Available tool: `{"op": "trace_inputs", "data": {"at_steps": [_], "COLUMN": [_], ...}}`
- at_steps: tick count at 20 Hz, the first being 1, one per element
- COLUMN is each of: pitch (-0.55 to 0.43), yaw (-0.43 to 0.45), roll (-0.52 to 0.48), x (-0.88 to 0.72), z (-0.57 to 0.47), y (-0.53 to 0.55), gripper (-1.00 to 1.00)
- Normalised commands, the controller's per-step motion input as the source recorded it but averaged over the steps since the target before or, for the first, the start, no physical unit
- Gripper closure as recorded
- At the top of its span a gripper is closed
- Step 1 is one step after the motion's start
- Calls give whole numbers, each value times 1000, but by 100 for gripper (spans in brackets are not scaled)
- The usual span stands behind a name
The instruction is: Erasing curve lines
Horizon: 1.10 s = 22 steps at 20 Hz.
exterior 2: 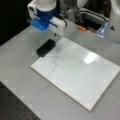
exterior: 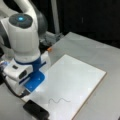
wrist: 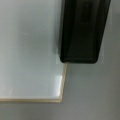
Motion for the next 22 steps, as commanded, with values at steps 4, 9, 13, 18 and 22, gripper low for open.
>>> {"op": "trace_inputs", "data": {"at_steps": [4,9,13,18,22], "pitch": [58,45,26,21,22], "yaw": [77,11,-24,-23,7], "roll": [150,212,290,297,209], "x": [191,175,183,217,262], "z": [-11,-44,10,19,32], "y": [-222,-249,-210,-222,-233], "gripper": [-100,-100,-100,-100,-100]}}
